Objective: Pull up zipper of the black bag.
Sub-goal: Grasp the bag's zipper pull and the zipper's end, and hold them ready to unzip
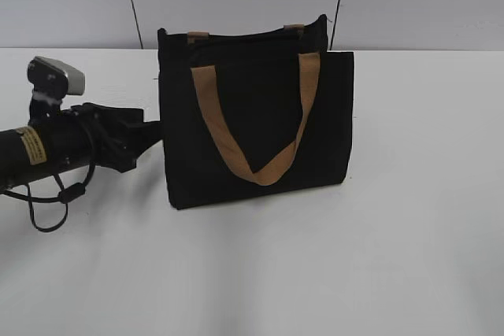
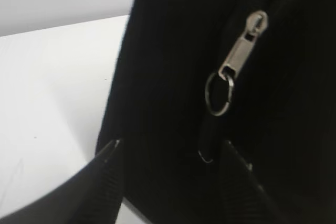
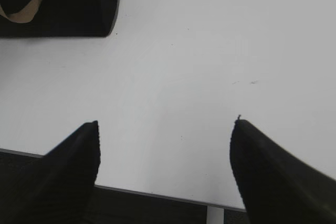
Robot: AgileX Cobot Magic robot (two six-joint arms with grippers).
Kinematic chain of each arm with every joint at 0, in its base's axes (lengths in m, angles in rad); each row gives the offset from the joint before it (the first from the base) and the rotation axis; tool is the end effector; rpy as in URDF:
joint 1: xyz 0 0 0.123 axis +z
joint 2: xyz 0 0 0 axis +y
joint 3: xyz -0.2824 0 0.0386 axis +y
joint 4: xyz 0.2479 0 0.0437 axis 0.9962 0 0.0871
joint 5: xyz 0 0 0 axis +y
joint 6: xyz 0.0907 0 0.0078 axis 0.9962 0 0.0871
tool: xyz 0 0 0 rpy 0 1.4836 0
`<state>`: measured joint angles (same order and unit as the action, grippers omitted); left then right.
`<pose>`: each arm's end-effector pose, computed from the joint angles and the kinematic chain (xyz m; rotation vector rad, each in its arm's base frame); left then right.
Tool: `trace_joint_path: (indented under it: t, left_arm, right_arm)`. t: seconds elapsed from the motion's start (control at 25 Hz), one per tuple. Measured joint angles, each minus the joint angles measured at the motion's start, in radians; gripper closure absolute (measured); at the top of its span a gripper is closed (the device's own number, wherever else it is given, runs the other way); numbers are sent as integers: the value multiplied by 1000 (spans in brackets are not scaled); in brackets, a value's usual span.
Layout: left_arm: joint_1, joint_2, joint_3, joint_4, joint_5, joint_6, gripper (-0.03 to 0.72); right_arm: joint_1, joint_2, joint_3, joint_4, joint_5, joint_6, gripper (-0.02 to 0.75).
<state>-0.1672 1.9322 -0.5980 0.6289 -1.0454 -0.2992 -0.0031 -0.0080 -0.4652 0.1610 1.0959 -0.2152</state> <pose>0.2994 -0.0975 0.1196 0.5661 1.7778 -0.5780 -0.0042 0.0130 0.2655 -0.2301 2.0830 0.0632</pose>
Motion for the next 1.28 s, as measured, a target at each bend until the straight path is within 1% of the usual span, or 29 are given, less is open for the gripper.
trace_joint_path:
  t: [0.16, 0.32, 0.68, 0.96, 1.04, 1.16, 1.24, 1.28]
  left_arm:
    - [0, 42, -50, 128, 24, -19, 278]
    - [0, 81, -93, 190, 30, -47, 300]
    - [0, 138, -153, 248, -19, -76, 314]
    - [0, 197, -157, 245, -126, -86, 324]
    - [0, 209, -157, 244, -139, -87, 348]
    - [0, 212, -157, 232, -149, -87, 408]
    - [0, 212, -157, 211, -153, -87, 463]
    - [0, 212, -157, 194, -153, -87, 503]
  right_arm:
    - [0, 0, 0, 0, 0, 0, 151]
    - [0, 0, 0, 0, 0, 0, 151]
    - [0, 0, 0, 0, 0, 0, 151]
    - [0, 0, 0, 0, 0, 0, 151]
    - [0, 0, 0, 0, 0, 0, 151]
    - [0, 0, 0, 0, 0, 0, 151]
    - [0, 0, 0, 0, 0, 0, 151]
    - [0, 0, 0, 0, 0, 0, 151]
